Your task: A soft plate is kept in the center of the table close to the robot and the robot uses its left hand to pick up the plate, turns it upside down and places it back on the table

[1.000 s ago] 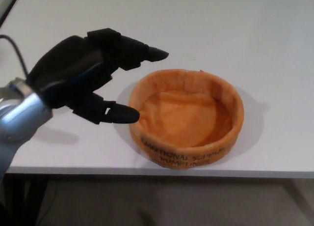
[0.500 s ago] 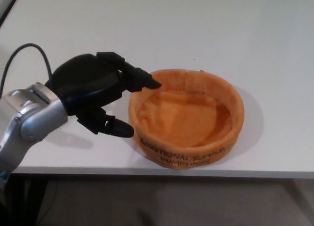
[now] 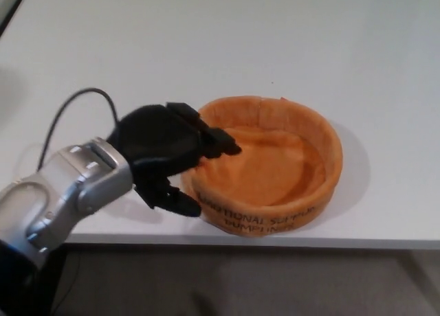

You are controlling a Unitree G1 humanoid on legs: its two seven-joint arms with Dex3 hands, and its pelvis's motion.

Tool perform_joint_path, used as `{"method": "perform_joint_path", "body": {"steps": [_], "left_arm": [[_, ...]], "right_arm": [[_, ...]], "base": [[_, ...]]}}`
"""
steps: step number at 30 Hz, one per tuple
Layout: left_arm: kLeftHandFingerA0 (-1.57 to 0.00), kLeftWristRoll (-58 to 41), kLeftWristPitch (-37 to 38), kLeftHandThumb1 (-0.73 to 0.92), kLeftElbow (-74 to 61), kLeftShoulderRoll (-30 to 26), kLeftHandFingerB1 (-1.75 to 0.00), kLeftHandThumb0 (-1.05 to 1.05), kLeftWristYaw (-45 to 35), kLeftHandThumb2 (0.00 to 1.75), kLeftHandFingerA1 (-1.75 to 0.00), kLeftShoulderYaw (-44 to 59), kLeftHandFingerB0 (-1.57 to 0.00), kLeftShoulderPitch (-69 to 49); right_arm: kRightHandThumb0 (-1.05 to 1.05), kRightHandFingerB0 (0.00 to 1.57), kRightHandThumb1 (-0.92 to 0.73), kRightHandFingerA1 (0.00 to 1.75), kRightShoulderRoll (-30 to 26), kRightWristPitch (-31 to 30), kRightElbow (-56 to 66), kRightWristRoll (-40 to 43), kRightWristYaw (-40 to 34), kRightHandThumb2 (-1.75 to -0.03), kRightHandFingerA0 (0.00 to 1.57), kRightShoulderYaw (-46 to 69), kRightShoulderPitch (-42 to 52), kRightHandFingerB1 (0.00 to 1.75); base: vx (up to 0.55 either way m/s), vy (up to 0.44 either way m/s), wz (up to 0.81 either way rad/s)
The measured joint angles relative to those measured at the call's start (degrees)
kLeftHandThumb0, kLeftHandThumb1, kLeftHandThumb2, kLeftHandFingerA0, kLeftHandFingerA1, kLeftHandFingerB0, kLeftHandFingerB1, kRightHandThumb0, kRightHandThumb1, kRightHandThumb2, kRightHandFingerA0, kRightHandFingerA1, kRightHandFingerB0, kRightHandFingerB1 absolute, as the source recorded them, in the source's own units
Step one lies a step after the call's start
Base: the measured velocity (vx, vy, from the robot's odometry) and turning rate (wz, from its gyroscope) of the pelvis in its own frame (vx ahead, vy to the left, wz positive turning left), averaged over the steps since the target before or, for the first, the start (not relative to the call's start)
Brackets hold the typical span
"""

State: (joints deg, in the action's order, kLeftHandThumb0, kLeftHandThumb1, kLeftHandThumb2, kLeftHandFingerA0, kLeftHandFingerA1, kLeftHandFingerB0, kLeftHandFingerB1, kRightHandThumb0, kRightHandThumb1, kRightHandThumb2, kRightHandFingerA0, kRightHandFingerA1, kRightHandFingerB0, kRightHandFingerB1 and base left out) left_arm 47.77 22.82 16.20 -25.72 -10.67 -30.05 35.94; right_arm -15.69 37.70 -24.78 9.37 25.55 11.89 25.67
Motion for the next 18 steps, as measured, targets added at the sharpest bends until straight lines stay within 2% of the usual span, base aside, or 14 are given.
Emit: {"method": "perform_joint_path", "body": {"steps": [4,5,6,7,8,9,12,13,14,16,17,18], "left_arm": [[-0.36,2.9,0.0,0.78,2.3,1.6,-0.30,-0.91,2.1,0.65,-0.38,-3.5,-0.33,0.9],[-0.38,3.3,0.0,0.78,2.7,1.9,-0.31,-0.91,2.4,0.65,-0.38,-4.0,-0.35,1.1],[-0.37,4.2,0.0,0.77,3.6,2.5,-0.31,-0.90,3.2,0.65,-0.38,-5.1,-0.35,1.4],[-0.37,4.8,0.0,0.77,4.3,3.0,-0.31,-0.90,3.7,0.65,-0.38,-5.8,-0.35,1.7],[-0.36,5.4,0.0,0.77,5.0,3.5,-0.31,-0.90,4.2,0.64,-0.39,-6.5,-0.35,1.9],[-0.37,6.0,0.0,0.77,5.6,3.9,-0.31,-0.90,4.7,0.64,-0.40,-7.2,-0.35,2.1],[-0.37,7.3,-0.1,0.77,7.6,5.3,-0.31,-0.89,5.9,0.65,-0.41,-8.5,-0.35,2.6],[-0.38,7.7,-0.1,0.77,8.1,5.6,-0.32,-0.89,6.3,0.64,-0.41,-9.0,-0.36,2.7],[-0.33,7.9,-0.1,0.59,8.4,5.8,-0.45,-0.85,6.5,1.00,-0.52,-9.2,-0.28,2.8],[-0.33,8.6,-0.1,0.59,9.4,6.3,-0.45,-0.85,7.4,1.00,-0.52,-10.1,-0.28,2.9],[-0.40,9.0,-0.1,0.63,10.0,6.6,-0.38,-0.91,7.9,0.77,-0.47,-10.6,-0.35,3.0],[-0.44,9.6,-0.1,0.75,10.3,6.8,-0.33,-0.83,8.6,0.64,-0.43,-11.3,-0.39,3.1]], "right_arm": [[-0.65,0.37,-0.88,0.48,0.0,0.0,0.0,0.0,0.1,-0.66,0.49,0.0,-0.4,0.34],[-0.67,0.30,-0.72,0.58,0.0,0.0,0.0,0.0,0.1,-1.05,0.43,0.0,-0.5,0.50],[-0.67,0.36,-0.88,0.47,0.0,0.0,0.0,0.0,0.1,-0.66,0.49,0.0,-0.6,0.34],[-0.67,0.36,-0.88,0.47,0.0,0.0,0.0,0.1,0.2,-0.66,0.49,0.0,-0.6,0.34],[-0.69,0.30,-0.73,0.58,0.0,0.0,0.0,0.1,0.3,-1.06,0.43,0.0,-0.7,0.50],[-0.65,0.35,-0.88,0.47,0.0,0.0,0.0,0.0,0.3,-0.67,0.48,0.0,-0.7,0.34],[-0.65,0.34,-0.88,0.48,0.0,0.0,0.0,0.0,0.3,-0.67,0.48,0.0,-0.7,0.33],[-0.64,0.27,-0.70,0.58,0.0,0.0,0.0,0.0,0.3,-1.05,0.41,-0.1,-0.7,0.49],[-0.66,0.36,-0.88,0.47,0.0,0.0,0.0,0.0,0.3,-0.67,0.50,-0.1,-0.7,0.34],[-0.66,0.36,-0.88,0.47,0.0,0.1,-0.2,0.0,0.3,-0.67,0.50,-0.1,-0.8,0.34],[-0.66,0.36,-0.88,0.47,0.0,0.1,-0.3,0.0,0.3,-0.67,0.50,-0.1,-0.8,0.34],[-0.65,0.35,-0.89,0.47,0.0,0.2,-0.4,-0.1,0.3,-0.67,0.50,-0.1,-0.8,0.33]], "base": [[0.00,0.000,0.00],[0.00,0.000,0.00],[0.00,0.000,0.00],[0.00,0.000,0.00],[0.00,0.000,0.00],[0.00,0.000,0.00],[0.00,0.000,0.00],[0.00,0.000,0.00],[0.00,0.000,0.00],[0.00,0.000,0.00],[0.00,0.000,0.00],[0.00,0.000,0.00]]}}
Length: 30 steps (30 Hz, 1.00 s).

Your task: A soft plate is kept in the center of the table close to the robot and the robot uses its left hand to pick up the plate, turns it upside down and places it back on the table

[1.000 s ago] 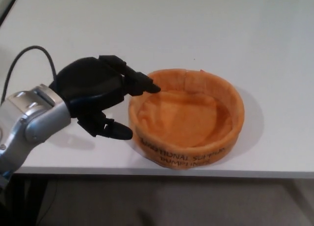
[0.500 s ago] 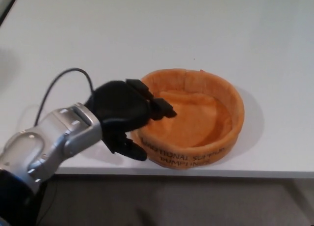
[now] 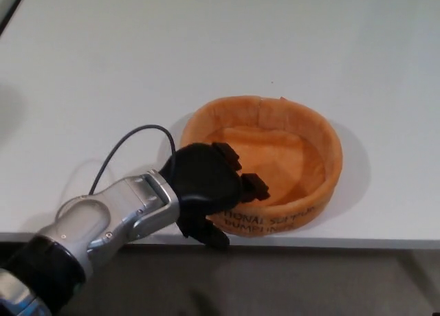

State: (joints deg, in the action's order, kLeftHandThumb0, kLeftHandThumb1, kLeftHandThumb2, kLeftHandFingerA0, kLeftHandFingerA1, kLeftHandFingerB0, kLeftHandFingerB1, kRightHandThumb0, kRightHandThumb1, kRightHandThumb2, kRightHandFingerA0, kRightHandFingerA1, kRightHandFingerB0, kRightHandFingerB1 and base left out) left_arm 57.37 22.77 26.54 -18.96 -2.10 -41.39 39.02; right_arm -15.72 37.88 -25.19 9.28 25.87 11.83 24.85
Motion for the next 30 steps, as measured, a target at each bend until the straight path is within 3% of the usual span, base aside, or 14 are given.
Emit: {"method": "perform_joint_path", "body": {"steps": [3,4,5,6,7,8,9,10,12,13,14,16,17,30], "left_arm": [[-0.48,1.3,0.0,0.74,0.5,0.2,-0.34,-0.80,1.5,0.63,-0.44,-1.3,-0.41,0.0],[-0.63,2.0,0.0,0.73,0.7,0.2,-0.36,-0.76,2.2,0.62,-0.49,-1.8,-0.47,0.1],[-0.63,2.7,-0.2,0.73,0.9,0.2,-0.36,-0.76,3.0,0.62,-0.49,-2.2,-0.47,0.1],[-0.86,3.2,-0.3,0.65,1.1,0.2,-0.58,-0.70,3.7,0.60,-1.12,-2.6,-0.76,0.2],[-1.01,3.7,-0.5,0.46,1.5,0.3,-0.89,-0.63,4.6,0.83,-1.28,-2.9,-0.88,0.3],[-1.01,4.2,-0.6,0.46,2.1,0.5,-0.89,-0.63,5.7,0.83,-1.28,-3.1,-0.88,0.4],[-1.27,4.6,-0.8,0.36,2.6,0.7,-1.15,-0.42,6.7,0.83,-1.40,-3.2,-0.97,0.5],[-1.29,5.0,-1.0,0.35,2.9,0.7,-1.25,-0.38,7.5,0.83,-1.41,-3.2,-1.08,0.5],[-1.31,5.5,-1.7,0.36,3.0,0.7,-1.27,-0.36,8.6,0.84,-1.42,-3.1,-1.10,0.6],[-1.30,5.7,-1.9,0.38,3.1,0.7,-1.27,-0.36,8.9,0.84,-1.42,-3.1,-1.09,0.7],[-1.29,5.8,-1.9,0.42,3.1,0.6,-1.25,-0.40,9.0,0.86,-1.43,-3.1,-1.02,0.8],[-1.27,6.2,-2.3,0.42,3.1,0.3,-1.23,-0.41,9.3,0.85,-1.43,-3.1,-0.98,0.9],[-1.27,6.4,-2.7,0.42,2.9,0.0,-1.23,-0.40,9.2,0.85,-1.43,-2.9,-0.99,0.9],[-1.23,6.6,-3.3,0.40,0.7,-3.8,-1.25,-0.41,8.8,0.83,-1.42,-1.6,-0.97,0.4]], "right_arm": [[-0.65,0.35,-0.89,0.46,0.0,0.4,-0.1,-0.2,0.0,-0.67,0.50,0.0,0.0,0.33],[-0.68,0.29,-0.72,0.58,0.0,0.5,-0.2,-0.3,-0.1,-1.06,0.44,0.0,0.0,0.49],[-0.68,0.29,-0.72,0.58,0.0,0.6,-0.2,-0.4,0.0,-1.06,0.44,0.0,-0.1,0.49],[-0.66,0.36,-0.88,0.48,0.0,0.6,-0.2,-0.4,0.0,-0.67,0.50,0.0,-0.1,0.34],[-0.66,0.36,-0.89,0.48,0.0,0.6,-0.2,-0.4,0.0,-0.67,0.49,0.0,-0.1,0.33],[-0.66,0.36,-0.89,0.48,0.0,0.6,-0.2,-0.4,0.0,-0.67,0.49,0.0,-0.1,0.33],[-0.66,0.36,-0.88,0.48,0.0,0.6,-0.2,-0.4,0.0,-0.67,0.48,0.0,-0.1,0.33],[-0.67,0.29,-0.71,0.59,0.0,0.6,-0.3,-0.4,0.0,-1.05,0.42,0.0,-0.2,0.50],[-0.66,0.29,-0.71,0.59,0.0,0.6,-0.4,-0.3,0.0,-1.05,0.43,0.0,-0.4,0.49],[-0.66,0.36,-0.89,0.48,0.0,0.7,-0.4,-0.3,0.0,-0.67,0.49,0.0,-0.4,0.33],[-0.66,0.26,-0.71,0.58,0.0,0.7,-0.5,-0.3,0.0,-1.06,0.41,0.0,-0.4,0.48],[-0.66,0.26,-0.71,0.58,0.0,0.8,-0.6,-0.3,0.0,-1.06,0.41,0.0,-0.4,0.48],[-0.67,0.35,-0.89,0.47,0.0,0.8,-0.7,-0.3,0.0,-0.67,0.48,0.0,-0.4,0.32],[-0.64,0.34,-0.89,0.46,0.0,0.9,-0.9,-0.4,0.0,-0.67,0.48,0.0,0.3,0.32]], "base": [[0.00,0.000,0.00],[0.00,0.000,0.00],[0.00,0.000,0.00],[0.00,0.000,0.00],[0.00,0.000,0.00],[0.00,0.000,0.00],[0.00,0.000,0.00],[0.00,0.000,0.00],[0.00,0.000,0.00],[0.00,0.000,0.00],[0.00,0.000,0.00],[0.00,0.000,0.00],[0.00,0.000,0.00],[0.00,0.000,0.00]]}}
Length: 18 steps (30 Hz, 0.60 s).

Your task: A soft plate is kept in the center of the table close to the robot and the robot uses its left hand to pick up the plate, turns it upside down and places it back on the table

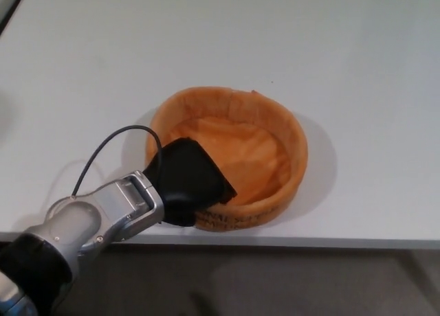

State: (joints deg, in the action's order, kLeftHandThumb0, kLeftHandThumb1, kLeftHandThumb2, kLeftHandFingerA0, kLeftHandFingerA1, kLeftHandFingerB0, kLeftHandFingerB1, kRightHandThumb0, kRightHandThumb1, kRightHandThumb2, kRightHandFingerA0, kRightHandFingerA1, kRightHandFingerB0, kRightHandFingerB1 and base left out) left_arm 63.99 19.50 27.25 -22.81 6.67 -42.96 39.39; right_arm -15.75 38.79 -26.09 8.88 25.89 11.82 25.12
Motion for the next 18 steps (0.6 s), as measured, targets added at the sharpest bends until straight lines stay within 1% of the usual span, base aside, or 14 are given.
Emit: {"method": "perform_joint_path", "body": {"steps": [2,3,5,6,8,9,11,12,15,16,18], "left_arm": [[-1.21,-0.8,0.0,0.39,-0.1,0.0,-1.25,-0.39,-0.3,0.84,-1.40,1.0,-0.98,-0.4],[-0.88,-1.7,0.0,0.62,-0.1,0.1,-1.58,-0.34,-0.6,0.59,-1.75,1.8,-0.73,-0.7],[-0.89,-2.8,0.0,0.61,-0.4,0.2,-1.61,-0.33,-1.2,0.58,-1.75,3.0,-0.73,-1.1],[-0.89,-3.5,0.0,0.60,-0.8,0.3,-1.72,-0.31,-1.7,0.60,-1.75,3.7,-0.70,-1.2],[-0.88,-5.2,0.0,0.62,-1.5,0.5,-1.73,-0.33,-2.7,0.59,-1.75,5.3,-0.68,-1.5],[-0.83,-5.9,0.0,0.63,-1.8,0.5,-1.72,-0.33,-3.2,0.57,-1.75,5.8,-0.69,-1.6],[-0.83,-7.4,0.0,0.62,-2.7,0.6,-1.71,-0.32,-4.7,0.57,-1.75,7.2,-0.69,-1.7],[-0.83,-8.4,0.0,0.59,-3.2,0.7,-1.74,-0.29,-5.7,0.60,-1.75,8.1,-0.68,-1.7],[-0.83,-11.2,0.0,0.59,-4.2,1.3,-1.75,-0.28,-7.7,0.60,-1.75,10.8,-0.70,-2.0],[-0.83,-11.9,0.0,0.57,-4.5,1.5,-1.75,-0.23,-8.3,0.57,-1.75,11.7,-0.71,-2.2],[-0.84,-13.8,-0.1,0.57,-5.1,2.5,-1.75,-0.23,-9.4,0.58,-1.75,13.7,-0.71,-2.7]], "right_arm": [[-0.64,0.34,-0.89,0.46,0.0,0.0,0.0,0.0,0.0,-0.67,0.48,0.0,0.0,0.32],[-0.64,0.34,-0.89,0.46,0.0,0.0,0.0,0.0,0.0,-0.67,0.48,0.0,0.0,0.32],[-0.64,0.35,-0.89,0.46,0.0,0.0,0.0,0.0,0.0,-0.67,0.48,0.0,0.0,0.32],[-0.64,0.34,-0.89,0.47,0.0,0.0,0.0,0.0,0.0,-0.67,0.48,0.0,0.0,0.32],[-0.64,0.35,-0.89,0.47,0.0,0.0,0.0,0.0,0.0,-0.67,0.48,0.0,0.0,0.32],[-0.63,0.34,-0.89,0.47,-0.1,0.0,0.0,0.0,0.0,-0.67,0.48,0.0,-0.1,0.32],[-0.64,0.34,-0.89,0.48,-0.1,0.0,-0.1,0.0,0.0,-0.67,0.48,0.0,-0.2,0.32],[-0.64,0.34,-0.89,0.47,-0.1,0.0,-0.2,0.0,0.0,-0.67,0.48,0.0,-0.2,0.33],[-0.64,0.34,-0.89,0.47,-0.1,0.0,-0.3,0.0,0.0,-0.67,0.49,0.0,-0.3,0.32],[-0.64,0.34,-0.89,0.46,-0.1,0.0,-0.3,0.0,0.0,-0.67,0.47,0.0,-0.3,0.33],[-0.64,0.35,-0.89,0.47,-0.1,0.0,-0.3,0.0,0.0,-0.67,0.48,0.0,-0.2,0.33]], "base": [[0.00,0.000,0.00],[0.00,0.000,0.00],[0.00,0.000,0.00],[0.00,0.000,0.00],[0.00,0.000,0.00],[0.00,0.000,0.00],[0.00,0.000,0.00],[0.00,0.000,0.00],[0.00,0.000,0.00],[0.00,0.000,0.00],[0.00,0.000,0.00]]}}
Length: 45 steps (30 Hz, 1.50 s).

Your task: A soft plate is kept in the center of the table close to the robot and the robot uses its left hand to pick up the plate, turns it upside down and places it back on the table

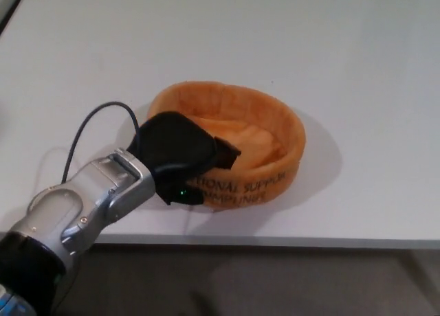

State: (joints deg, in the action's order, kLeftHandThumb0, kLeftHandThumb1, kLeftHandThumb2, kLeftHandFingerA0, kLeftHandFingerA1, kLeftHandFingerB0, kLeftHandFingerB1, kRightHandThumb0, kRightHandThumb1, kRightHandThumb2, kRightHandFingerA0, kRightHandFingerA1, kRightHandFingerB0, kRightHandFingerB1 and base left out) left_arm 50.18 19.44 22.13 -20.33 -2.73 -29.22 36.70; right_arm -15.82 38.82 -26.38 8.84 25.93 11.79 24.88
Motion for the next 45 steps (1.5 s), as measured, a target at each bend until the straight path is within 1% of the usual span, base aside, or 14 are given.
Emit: {"method": "perform_joint_path", "body": {"steps": [5,7,17,19,22,29,30,32,33,38,39,40,42,45], "left_arm": [[-1.16,-4.1,-1.3,0.44,-1.8,2.3,-1.30,-0.26,-2.4,0.83,-1.40,5.1,-0.98,-1.8],[-0.82,-6.3,-1.7,0.60,-2.3,3.0,-1.75,-0.19,-3.2,0.61,-1.75,7.7,-0.67,-2.3],[-0.84,-14.9,-2.3,0.56,-2.9,6.3,-1.75,-0.29,-5.6,0.67,-1.75,17.6,-0.70,-3.6],[-0.83,-16.7,-2.8,0.56,-3.3,7.4,-1.75,-0.26,-6.2,0.68,-1.75,19.7,-0.70,-3.6],[-0.88,-19.3,-3.9,0.54,-4.2,8.9,-1.75,-0.16,-6.9,0.73,-1.75,22.5,-0.71,-3.7],[-0.93,-25.3,-6.8,0.52,-6.3,13.0,-1.75,-0.17,-8.8,0.77,-1.75,28.4,-0.75,-3.7],[-0.96,-26.1,-7.3,0.52,-6.6,13.6,-1.75,-0.19,-9.0,0.75,-1.75,29.1,-0.76,-3.7],[-0.98,-27.6,-8.0,0.55,-6.9,14.6,-1.75,-0.18,-9.4,0.75,-1.75,30.3,-0.77,-3.7],[-1.00,-28.7,-8.6,0.53,-7.1,15.2,-1.75,-0.20,-9.7,0.76,-1.75,31.3,-0.79,-3.7],[-0.99,-33.2,-11.0,0.56,-7.7,17.7,-1.75,-0.21,-10.6,0.79,-1.75,34.8,-0.76,-3.7],[-0.98,-33.8,-11.4,0.58,-7.8,18.1,-1.75,-0.20,-10.7,0.77,-1.75,35.4,-0.73,-3.7],[-0.96,-35.1,-12.1,0.56,-7.9,18.6,-1.75,-0.20,-10.9,0.79,-1.75,36.4,-0.71,-3.7],[-0.96,-37.2,-13.4,0.56,-7.9,19.3,-1.75,-0.21,-11.3,0.80,-1.75,38.2,-0.71,-3.7],[-0.99,-40.3,-15.4,0.52,-7.9,20.3,-1.75,-0.23,-11.8,0.79,-1.75,40.8,-0.73,-3.7]], "right_arm": [[-0.64,0.34,-0.89,0.47,0.0,0.0,0.0,-0.1,0.0,-0.67,0.48,0.0,0.0,0.32],[-0.64,0.34,-0.89,0.46,0.0,0.0,0.0,-0.1,0.0,-0.67,0.48,0.0,0.0,0.32],[-0.64,0.35,-0.88,0.47,0.0,0.0,0.0,-0.2,0.0,-0.67,0.48,-0.1,0.0,0.33],[-0.63,0.27,-0.71,0.58,0.0,0.0,0.0,-0.2,0.0,-1.05,0.41,-0.1,-0.1,0.49],[-0.63,0.35,-0.88,0.48,0.0,0.0,0.0,-0.2,0.0,-0.67,0.48,-0.1,-0.2,0.33],[-0.64,0.27,-0.71,0.58,0.0,0.0,0.0,-0.2,0.0,-1.05,0.42,-0.1,-0.4,0.48],[-0.65,0.35,-0.88,0.47,0.0,0.0,0.0,-0.2,0.0,-0.67,0.48,-0.1,-0.5,0.33],[-0.66,0.29,-0.71,0.58,0.0,0.0,0.0,-0.2,0.0,-1.04,0.43,-0.1,-0.5,0.49],[-0.64,0.36,-0.88,0.48,0.0,0.0,0.0,-0.2,0.0,-0.67,0.49,-0.1,-0.5,0.33],[-0.63,0.36,-0.88,0.48,0.0,0.0,0.0,-0.3,0.0,-0.67,0.50,-0.1,-0.6,0.33],[-0.65,0.29,-0.72,0.60,0.0,0.0,0.0,-0.3,0.0,-1.05,0.44,-0.1,-0.6,0.50],[-0.64,0.36,-0.88,0.48,0.0,0.0,0.0,-0.3,0.0,-0.67,0.51,-0.1,-0.6,0.33],[-0.64,0.29,-0.70,0.60,0.0,0.0,0.0,-0.4,0.0,-1.05,0.45,-0.1,-0.6,0.49],[-0.62,0.36,-0.89,0.47,0.0,0.0,0.0,-0.4,0.0,-0.67,0.50,-0.2,-0.7,0.33]], "base": [[0.00,0.000,0.00],[0.00,0.000,0.00],[0.00,0.000,0.00],[0.00,0.000,0.00],[0.00,0.000,0.00],[0.00,0.000,0.00],[0.00,0.000,0.00],[0.00,0.000,0.00],[0.00,0.000,0.00],[0.00,0.000,0.00],[0.00,0.000,0.00],[0.00,0.000,0.00],[0.00,0.000,0.00],[0.00,0.000,0.00]]}}
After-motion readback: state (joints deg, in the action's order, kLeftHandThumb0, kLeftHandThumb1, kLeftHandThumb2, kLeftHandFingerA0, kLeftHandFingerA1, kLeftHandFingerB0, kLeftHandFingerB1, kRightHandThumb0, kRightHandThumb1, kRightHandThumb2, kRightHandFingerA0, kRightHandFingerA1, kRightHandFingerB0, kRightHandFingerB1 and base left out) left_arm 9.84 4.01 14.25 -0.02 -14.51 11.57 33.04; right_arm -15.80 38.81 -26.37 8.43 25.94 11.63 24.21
